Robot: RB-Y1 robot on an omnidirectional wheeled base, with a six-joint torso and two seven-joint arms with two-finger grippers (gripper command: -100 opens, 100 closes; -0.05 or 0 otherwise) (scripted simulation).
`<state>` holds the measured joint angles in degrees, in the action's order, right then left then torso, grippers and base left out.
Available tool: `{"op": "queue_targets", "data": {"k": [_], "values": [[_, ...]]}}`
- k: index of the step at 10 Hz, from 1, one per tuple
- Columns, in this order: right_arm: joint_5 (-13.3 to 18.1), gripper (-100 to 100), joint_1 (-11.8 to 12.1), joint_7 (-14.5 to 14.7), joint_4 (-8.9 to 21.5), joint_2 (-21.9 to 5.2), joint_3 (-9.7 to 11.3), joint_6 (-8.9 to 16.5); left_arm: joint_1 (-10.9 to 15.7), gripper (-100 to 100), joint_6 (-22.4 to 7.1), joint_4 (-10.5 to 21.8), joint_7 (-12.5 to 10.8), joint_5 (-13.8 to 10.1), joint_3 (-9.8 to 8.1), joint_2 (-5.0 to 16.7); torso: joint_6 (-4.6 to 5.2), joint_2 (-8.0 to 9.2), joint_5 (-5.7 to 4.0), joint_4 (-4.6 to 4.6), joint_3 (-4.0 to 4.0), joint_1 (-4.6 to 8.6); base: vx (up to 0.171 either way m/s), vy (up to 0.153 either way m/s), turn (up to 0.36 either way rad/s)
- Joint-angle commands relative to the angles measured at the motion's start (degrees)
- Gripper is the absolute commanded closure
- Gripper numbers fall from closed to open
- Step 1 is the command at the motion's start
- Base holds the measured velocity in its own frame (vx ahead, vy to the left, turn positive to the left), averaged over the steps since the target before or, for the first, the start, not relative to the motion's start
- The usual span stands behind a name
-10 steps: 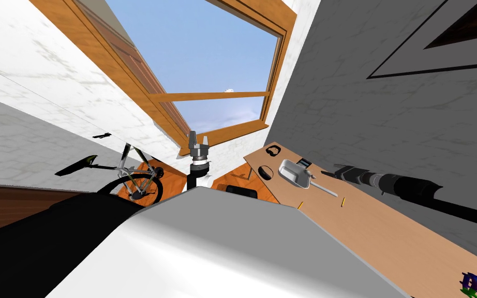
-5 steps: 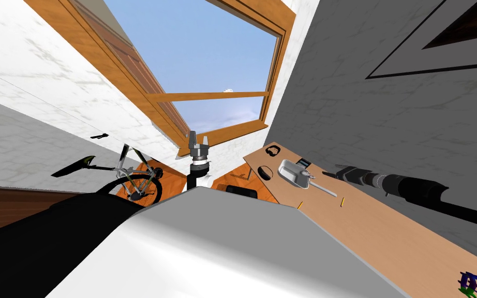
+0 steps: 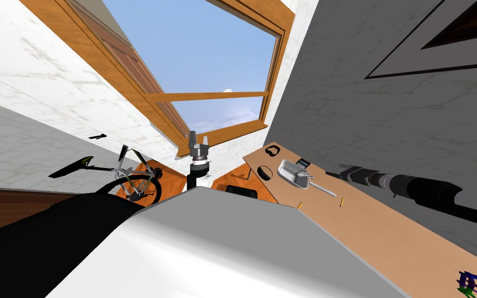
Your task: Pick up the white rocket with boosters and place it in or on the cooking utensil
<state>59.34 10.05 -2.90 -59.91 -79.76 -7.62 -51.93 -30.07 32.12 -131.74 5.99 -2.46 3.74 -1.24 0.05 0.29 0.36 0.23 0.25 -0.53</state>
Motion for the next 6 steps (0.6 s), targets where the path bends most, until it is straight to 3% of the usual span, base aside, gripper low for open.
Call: {"op": "queue_targets", "data": {"k": [1,2,3,4,6], "values": [[2.86,-100,0.96,-1.48,-0.67,0.36,-2.86,-0.57,0.0,0,0.0,0.0,0.0,0.0,0.0,0.0,0.0,0.0,0.0,0.0,0.0,0.0,0.009,-0.009,-0.01],[3.62,-100,0.96,-1.48,-0.67,0.36,-4.12,-0.57,0.0,0,0.0,0.0,0.0,0.0,0.0,0.0,-0.01,0.0,0.01,0.0,0.0,0.0,0.0,0.0,0.0],[2.96,-100,0.69,-1.35,-0.45,0.32,-3.13,-0.62,0.0,0,0.0,0.0,0.0,0.0,0.0,0.0,-0.02,0.0,0.02,0.0,0.0,-0.02,0.0,0.0,0.0],[3.09,0,0.66,-1.42,-0.44,0.31,-3.28,-0.66,0.0,0,0.0,0.0,0.0,0.0,0.0,0.0,-0.01,0.01,0.01,0.0,0.0,-0.03,0.0,0.0,0.0],[3.07,0,0.67,-1.41,-0.44,0.31,-3.26,-0.66,0.0,0,0.0,0.0,0.0,0.0,0.0,0.0,-0.01,0.02,0.01,0.0,0.01,-0.04,0.0,0.0,0.0]]}}
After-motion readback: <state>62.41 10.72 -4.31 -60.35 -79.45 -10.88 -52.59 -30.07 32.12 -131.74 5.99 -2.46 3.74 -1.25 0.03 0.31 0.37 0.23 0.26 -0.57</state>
